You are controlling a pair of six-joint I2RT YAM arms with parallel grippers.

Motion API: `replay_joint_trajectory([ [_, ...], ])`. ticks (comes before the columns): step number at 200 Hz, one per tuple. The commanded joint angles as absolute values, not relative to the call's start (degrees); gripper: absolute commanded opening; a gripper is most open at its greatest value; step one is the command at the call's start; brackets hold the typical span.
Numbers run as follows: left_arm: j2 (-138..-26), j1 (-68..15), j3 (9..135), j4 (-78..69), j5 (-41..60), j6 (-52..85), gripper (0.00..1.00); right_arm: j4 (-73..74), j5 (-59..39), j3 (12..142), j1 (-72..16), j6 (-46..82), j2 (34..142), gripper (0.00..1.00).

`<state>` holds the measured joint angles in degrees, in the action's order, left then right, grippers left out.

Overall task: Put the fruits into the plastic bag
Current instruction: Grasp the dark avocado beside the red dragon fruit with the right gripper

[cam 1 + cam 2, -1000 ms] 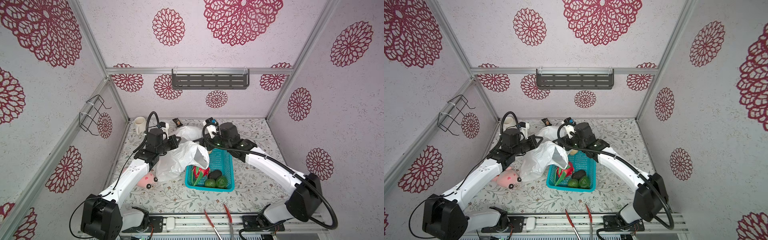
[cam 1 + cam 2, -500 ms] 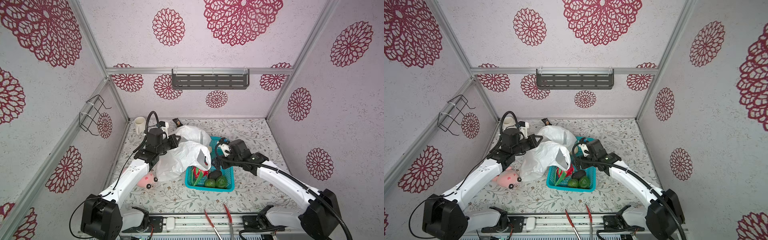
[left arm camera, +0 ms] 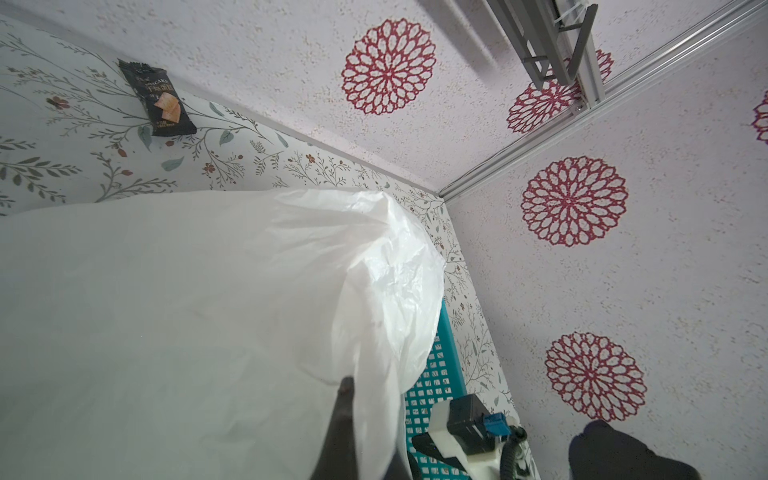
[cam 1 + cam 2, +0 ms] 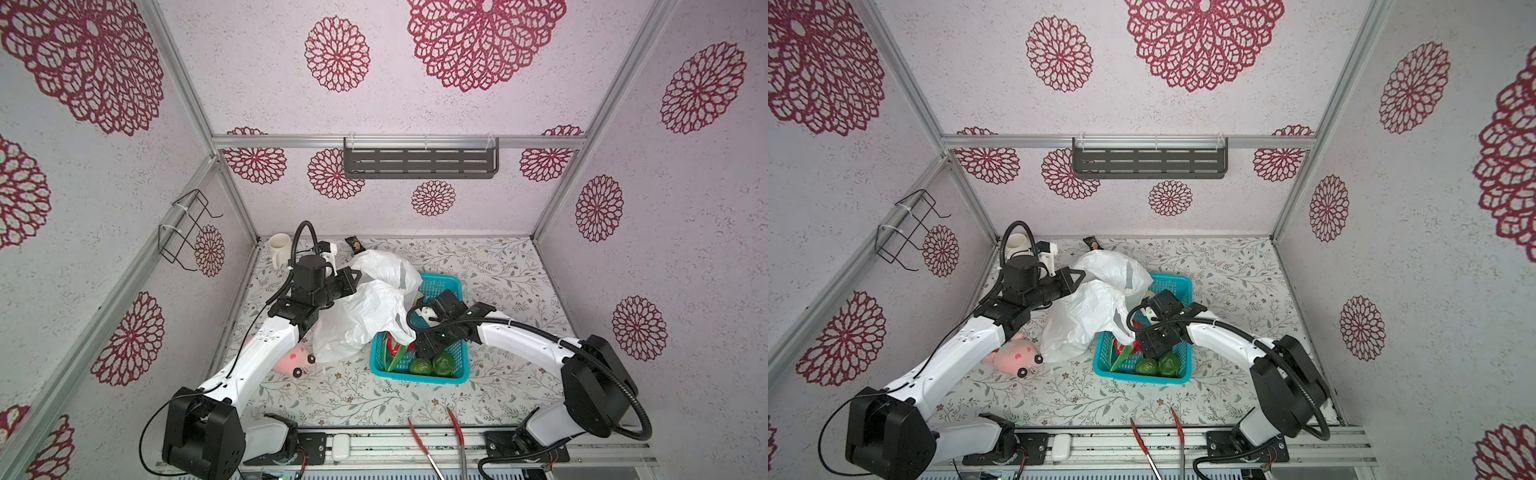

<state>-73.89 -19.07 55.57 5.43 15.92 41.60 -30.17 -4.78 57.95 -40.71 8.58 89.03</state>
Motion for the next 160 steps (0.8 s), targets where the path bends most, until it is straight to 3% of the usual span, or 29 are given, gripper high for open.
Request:
replay_joint_trajectory([
  [1,-73.04,-18.82,56.13,5.36,15.55,41.13,0.00,-34.95,0.30,59.22,-40.76,8.80,92.12,0.95],
  [29,-72.86,-18.85,56.19,5.36,15.17,41.06,0.00,-36.36,0.62,60.34,-41.09,10.09,96.73,0.92],
  [57,-72.51,-18.74,56.19,5.27,14.74,40.65,0.00,-36.90,0.41,60.90,-41.13,11.25,99.47,0.84],
  [69,-72.42,-18.83,56.25,5.27,14.68,40.35,0.00,-37.00,0.46,61.23,-41.13,11.40,99.93,0.77],
  [94,-72.49,-18.74,56.22,5.34,14.59,40.14,0.00,-36.44,4.34,62.16,-40.96,12.22,99.35,0.52],
  [111,-72.85,-18.72,56.42,5.25,14.85,40.42,0.00,-35.80,6.40,63.50,-40.50,12.58,98.82,0.44],
  [160,-73.68,-18.84,56.69,5.09,16.07,41.59,0.00,-32.61,8.23,67.97,-36.27,14.66,97.35,0.39],
])
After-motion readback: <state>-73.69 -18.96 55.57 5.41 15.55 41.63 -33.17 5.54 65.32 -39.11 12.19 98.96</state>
